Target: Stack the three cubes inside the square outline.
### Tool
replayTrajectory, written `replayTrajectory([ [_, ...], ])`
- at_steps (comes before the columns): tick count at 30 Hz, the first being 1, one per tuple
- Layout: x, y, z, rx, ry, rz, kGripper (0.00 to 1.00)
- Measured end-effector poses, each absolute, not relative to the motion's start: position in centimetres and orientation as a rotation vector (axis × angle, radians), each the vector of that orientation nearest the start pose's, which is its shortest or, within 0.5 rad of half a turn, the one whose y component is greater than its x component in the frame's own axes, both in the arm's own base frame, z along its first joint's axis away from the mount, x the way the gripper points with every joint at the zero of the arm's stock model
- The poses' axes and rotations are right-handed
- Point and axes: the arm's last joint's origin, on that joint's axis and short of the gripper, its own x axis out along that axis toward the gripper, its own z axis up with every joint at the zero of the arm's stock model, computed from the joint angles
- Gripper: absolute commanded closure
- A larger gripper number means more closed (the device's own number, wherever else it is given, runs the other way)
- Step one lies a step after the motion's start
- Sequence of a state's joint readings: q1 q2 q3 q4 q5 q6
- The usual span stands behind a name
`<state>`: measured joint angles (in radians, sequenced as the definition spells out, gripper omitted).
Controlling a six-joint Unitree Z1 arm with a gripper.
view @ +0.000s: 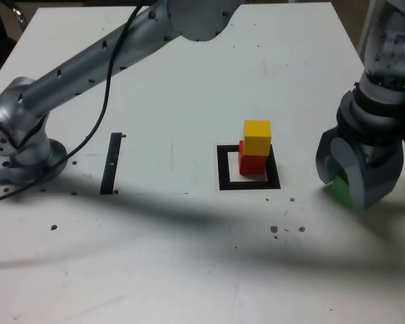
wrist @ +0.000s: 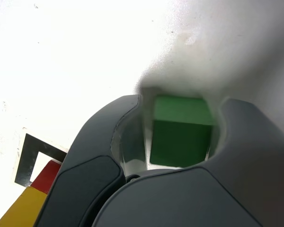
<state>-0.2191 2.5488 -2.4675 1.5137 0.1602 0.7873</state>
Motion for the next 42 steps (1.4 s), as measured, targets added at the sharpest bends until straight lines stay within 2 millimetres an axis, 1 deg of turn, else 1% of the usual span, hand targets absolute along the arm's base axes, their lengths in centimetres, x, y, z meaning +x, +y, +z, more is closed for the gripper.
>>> replayTrajectory([
  [7, 49.9, -10.3, 22.0, 0.911, 1.488, -0.673, 0.74],
  [12, 49.8, -10.4, 22.5, 0.897, 1.483, -0.655, 0.74],
  [14, 49.5, -10.5, 23.2, 0.884, 1.473, -0.637, 0.74],
  [21, 47.9, -10.5, 26.9, 0.869, 1.436, -0.561, 0.74],
  [28, 44.7, -9.7, 31.5, 0.852, 1.431, -0.497, 0.74],
  [32, 42.3, -9.0, 33.7, 0.819, 1.457, -0.437, 0.74],
  [36, 39.7, -8.0, 36.1, 0.744, 1.453, -0.357, 0.74],
  [37, 39.1, -7.6, 36.5, 0.715, 1.458, -0.338, 0.74],
  [39, 38.2, -6.8, 36.8, 0.652, 1.477, -0.314, 0.74],
  [42, 37.5, -5.8, 36.4, 0.57, 1.52, -0.289, 0.74],
])
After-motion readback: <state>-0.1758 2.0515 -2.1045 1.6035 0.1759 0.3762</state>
